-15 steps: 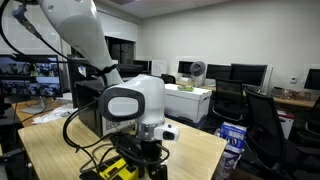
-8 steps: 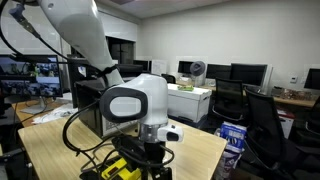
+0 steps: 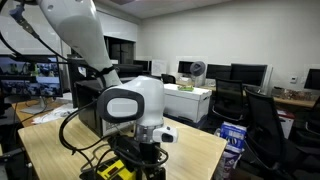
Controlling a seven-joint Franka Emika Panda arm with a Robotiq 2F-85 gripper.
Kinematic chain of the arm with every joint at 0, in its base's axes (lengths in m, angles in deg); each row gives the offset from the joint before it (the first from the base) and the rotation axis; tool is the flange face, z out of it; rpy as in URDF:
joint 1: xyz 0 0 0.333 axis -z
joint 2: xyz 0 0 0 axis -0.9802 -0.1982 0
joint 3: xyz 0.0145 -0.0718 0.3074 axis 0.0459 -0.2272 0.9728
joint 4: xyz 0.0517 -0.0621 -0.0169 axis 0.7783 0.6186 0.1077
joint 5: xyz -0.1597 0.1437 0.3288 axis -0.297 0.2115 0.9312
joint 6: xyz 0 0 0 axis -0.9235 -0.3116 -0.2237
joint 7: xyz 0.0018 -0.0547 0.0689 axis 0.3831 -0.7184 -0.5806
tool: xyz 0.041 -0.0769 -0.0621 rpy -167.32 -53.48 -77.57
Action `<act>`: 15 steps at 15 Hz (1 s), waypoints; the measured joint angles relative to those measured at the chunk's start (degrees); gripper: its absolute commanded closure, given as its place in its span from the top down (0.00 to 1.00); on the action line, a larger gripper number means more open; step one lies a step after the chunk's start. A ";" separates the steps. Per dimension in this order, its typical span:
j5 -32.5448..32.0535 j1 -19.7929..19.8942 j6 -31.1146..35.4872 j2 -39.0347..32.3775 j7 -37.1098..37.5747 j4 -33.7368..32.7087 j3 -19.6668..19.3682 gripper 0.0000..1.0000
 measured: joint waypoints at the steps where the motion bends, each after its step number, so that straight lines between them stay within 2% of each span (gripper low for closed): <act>1: -0.08 0.00 -0.02 0.19 -0.01 0.19 0.01 0.95; 5: -0.71 -0.06 -0.02 1.14 -0.01 1.19 0.01 1.00; 6: -0.75 -0.06 -0.02 1.40 -0.01 1.38 0.01 0.95; 8: -0.84 -0.08 -0.06 2.00 -0.01 1.90 0.01 0.73; 9: -0.89 -0.08 -0.08 2.37 -0.01 2.21 0.01 0.66; 15: -0.94 -0.09 -0.05 3.44 -0.01 3.93 0.00 0.25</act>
